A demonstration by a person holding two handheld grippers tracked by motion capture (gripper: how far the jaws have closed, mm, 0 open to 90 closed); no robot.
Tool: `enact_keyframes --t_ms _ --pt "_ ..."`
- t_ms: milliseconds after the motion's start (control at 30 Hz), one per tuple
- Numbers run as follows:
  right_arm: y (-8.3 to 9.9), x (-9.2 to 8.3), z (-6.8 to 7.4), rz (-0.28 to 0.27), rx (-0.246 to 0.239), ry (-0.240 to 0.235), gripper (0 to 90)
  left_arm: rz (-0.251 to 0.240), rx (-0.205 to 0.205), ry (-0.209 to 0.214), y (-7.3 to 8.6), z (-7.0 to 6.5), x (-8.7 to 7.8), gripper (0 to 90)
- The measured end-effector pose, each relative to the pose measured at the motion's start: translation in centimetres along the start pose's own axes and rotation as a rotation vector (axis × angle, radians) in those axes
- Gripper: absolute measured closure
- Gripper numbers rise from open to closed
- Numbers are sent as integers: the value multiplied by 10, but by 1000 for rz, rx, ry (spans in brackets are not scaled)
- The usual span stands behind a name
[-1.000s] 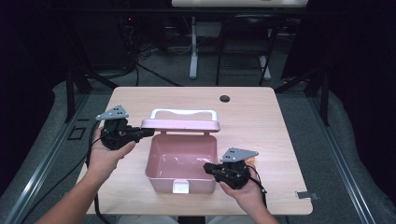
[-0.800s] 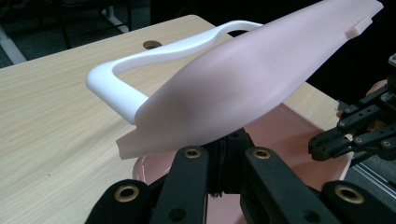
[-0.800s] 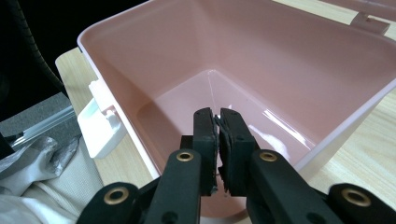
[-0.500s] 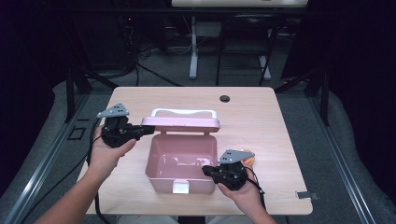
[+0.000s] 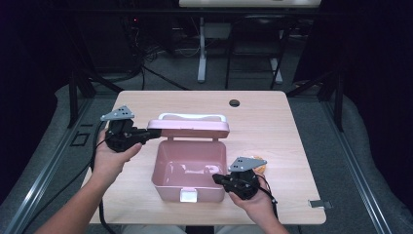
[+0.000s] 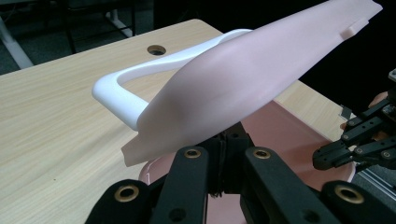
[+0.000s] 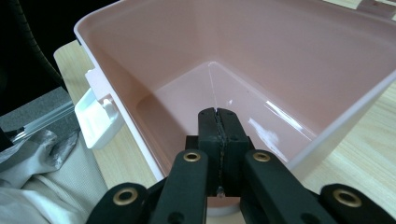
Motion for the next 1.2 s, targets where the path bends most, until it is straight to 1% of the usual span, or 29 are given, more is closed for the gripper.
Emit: enact_keyframes --t_ms 67,200,300,400,700,1200 --pt "0 0 0 -1 4 -4 900 2 1 -2 -1 1 0 899" --pt "0 0 1 3 -7 0 900 -2 -6 -4 -2 1 1 899" --pt "1 0 1 4 -8 -4 900 -2 -4 -7 -3 3 1 899" --pt "1 -1 1 7 -16 -4 900 -2 -4 -14 -5 5 2 899" --pt "1 -2 -1 13 -18 -1 900 4 -19 -37 -9 13 4 898" --pt "2 -3 -2 -5 1 -6 900 11 -36 -50 -10 20 12 897"
Point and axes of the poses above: each handheld gripper's, and its own axes: x roughly forward along the jaws, y roughly out of its underside, z roughly to its left, the point moved 3 cm from there along x, roughly forward along the jaws, and after that the axes turned 6 degrees about -x, right-handed, at the moved point
